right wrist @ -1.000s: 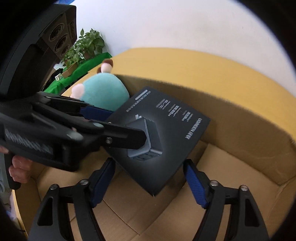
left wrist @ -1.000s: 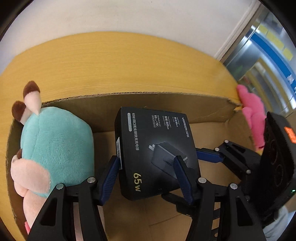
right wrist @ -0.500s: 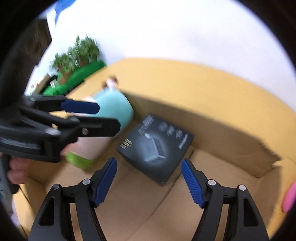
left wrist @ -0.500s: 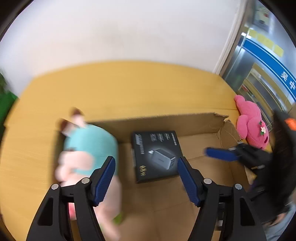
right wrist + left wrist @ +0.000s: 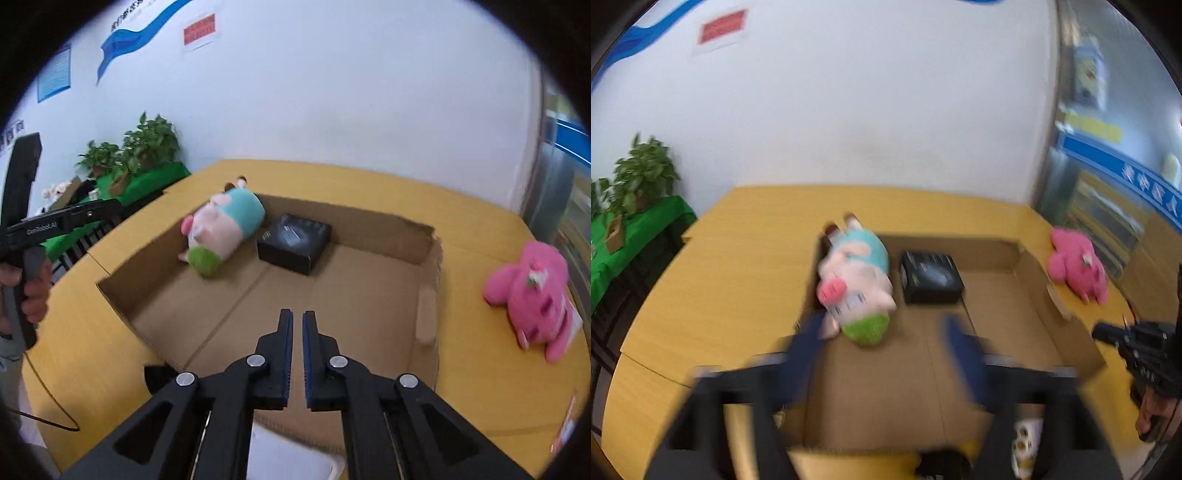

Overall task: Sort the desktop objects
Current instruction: 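Move both tools toward the clear phone case with white frame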

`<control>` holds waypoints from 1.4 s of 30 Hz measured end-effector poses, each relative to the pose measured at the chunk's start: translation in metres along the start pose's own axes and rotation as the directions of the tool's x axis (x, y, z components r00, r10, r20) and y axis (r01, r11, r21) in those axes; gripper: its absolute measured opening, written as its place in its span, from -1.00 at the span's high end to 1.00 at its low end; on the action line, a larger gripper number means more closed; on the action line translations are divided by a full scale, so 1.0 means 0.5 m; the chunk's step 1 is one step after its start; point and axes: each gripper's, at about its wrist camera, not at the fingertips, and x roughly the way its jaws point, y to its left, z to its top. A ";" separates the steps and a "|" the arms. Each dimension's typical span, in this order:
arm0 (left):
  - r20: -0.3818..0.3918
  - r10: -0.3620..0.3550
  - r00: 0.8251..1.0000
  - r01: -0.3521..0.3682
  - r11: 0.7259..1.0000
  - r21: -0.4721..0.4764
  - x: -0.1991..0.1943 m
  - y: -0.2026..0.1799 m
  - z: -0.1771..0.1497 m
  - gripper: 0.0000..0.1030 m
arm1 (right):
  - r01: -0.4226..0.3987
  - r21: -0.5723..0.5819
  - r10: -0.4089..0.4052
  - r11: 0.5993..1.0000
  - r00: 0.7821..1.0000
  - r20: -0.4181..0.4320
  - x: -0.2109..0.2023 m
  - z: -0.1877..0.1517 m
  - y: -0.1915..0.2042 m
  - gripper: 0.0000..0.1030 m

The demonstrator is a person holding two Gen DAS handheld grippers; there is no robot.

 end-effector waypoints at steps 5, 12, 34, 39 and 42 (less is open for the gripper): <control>0.004 -0.008 1.000 0.008 0.999 0.049 -0.024 -0.045 -0.054 0.80 | -0.007 0.137 0.003 0.991 1.000 0.028 -0.057 -0.056 0.003 -0.09; 0.226 0.025 0.974 -0.008 0.997 -0.075 -0.144 -0.043 -0.092 -0.92 | 0.035 0.080 -0.043 0.996 0.994 0.098 -0.148 -0.077 0.053 -0.69; 0.122 0.030 0.992 -0.032 0.999 0.016 -0.159 -0.116 -0.144 -0.92 | 0.101 0.084 -0.113 0.991 0.982 0.150 -0.226 -0.096 0.051 -0.69; 0.131 0.026 0.991 -0.029 0.999 0.020 -0.153 -0.125 -0.150 -0.92 | 0.026 0.075 -0.038 0.997 0.986 0.160 -0.229 -0.101 0.049 -0.69; 0.117 0.014 0.993 -0.016 1.000 0.012 -0.144 -0.127 -0.154 -0.92 | 0.014 0.096 -0.026 0.995 0.991 0.128 -0.215 -0.108 0.038 -0.69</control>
